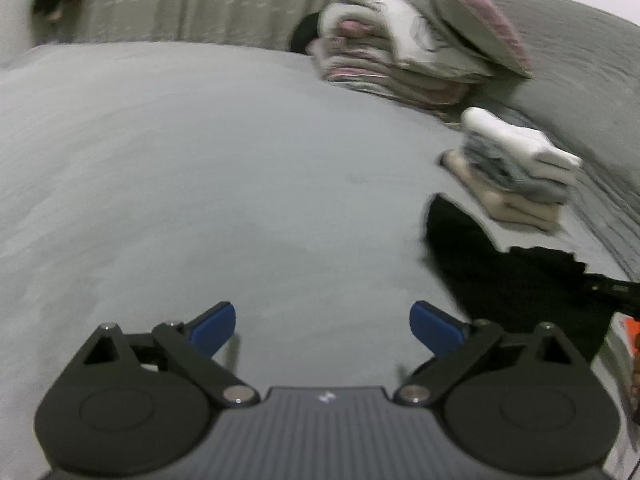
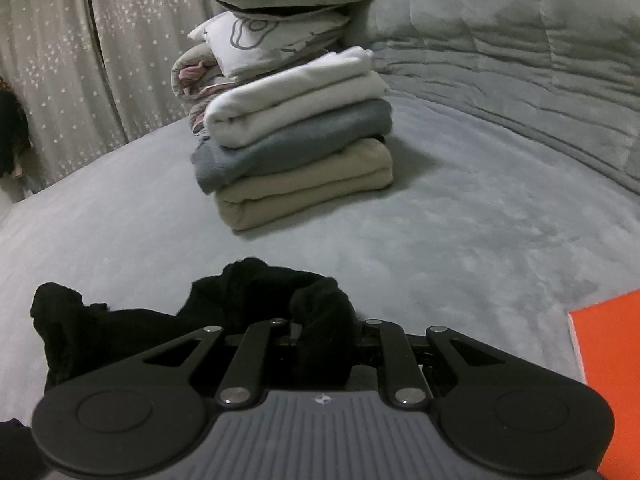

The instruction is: Fold clothes

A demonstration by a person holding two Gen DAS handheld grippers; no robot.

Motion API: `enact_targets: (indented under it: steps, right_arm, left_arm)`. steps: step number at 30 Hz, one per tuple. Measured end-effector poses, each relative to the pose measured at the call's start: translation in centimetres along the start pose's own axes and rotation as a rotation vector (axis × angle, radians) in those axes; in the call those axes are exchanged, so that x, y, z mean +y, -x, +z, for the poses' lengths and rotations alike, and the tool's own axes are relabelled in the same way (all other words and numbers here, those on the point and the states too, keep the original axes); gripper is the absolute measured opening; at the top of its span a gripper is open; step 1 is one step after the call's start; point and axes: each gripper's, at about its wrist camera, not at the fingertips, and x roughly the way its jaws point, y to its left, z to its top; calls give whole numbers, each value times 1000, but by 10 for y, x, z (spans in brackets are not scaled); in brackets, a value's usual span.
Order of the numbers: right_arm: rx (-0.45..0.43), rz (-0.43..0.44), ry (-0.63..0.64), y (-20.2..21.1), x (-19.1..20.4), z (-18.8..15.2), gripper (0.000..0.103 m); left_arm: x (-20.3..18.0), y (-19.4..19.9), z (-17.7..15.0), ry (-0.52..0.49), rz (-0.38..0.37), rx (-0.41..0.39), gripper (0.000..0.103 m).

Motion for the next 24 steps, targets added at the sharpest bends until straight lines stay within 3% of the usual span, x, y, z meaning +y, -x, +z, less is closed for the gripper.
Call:
enact_targets:
  steps: [4,7,9,12,14,18,24]
  right_arm:
    - [10,4,-10,2,-14,-1,15]
    - [14,13,-11,3,-20,0,16]
    - [15,21,-15,5,-21,0,16]
    - [24,32,-37,4,-21,3,16]
    - [32,38,-53,2,-21,4,16]
    - [46,36,-53,-2,-17,6,16]
    - [47,37,-39,-5,0,7,16]
  left_arm:
    - [-20,-30,6,25,-92,37,79]
    - [-32,-53,7,57,-148,42,76]
    - [-38,-64,9,93,-210,42,63]
    - [-40,-84,12,233,-349,103,40]
    - [-39,-96,9,301,-385,150,10]
    - [-31,-102,4,404,-389,160,9]
    - [10,-70,13,454,-243,81,8]
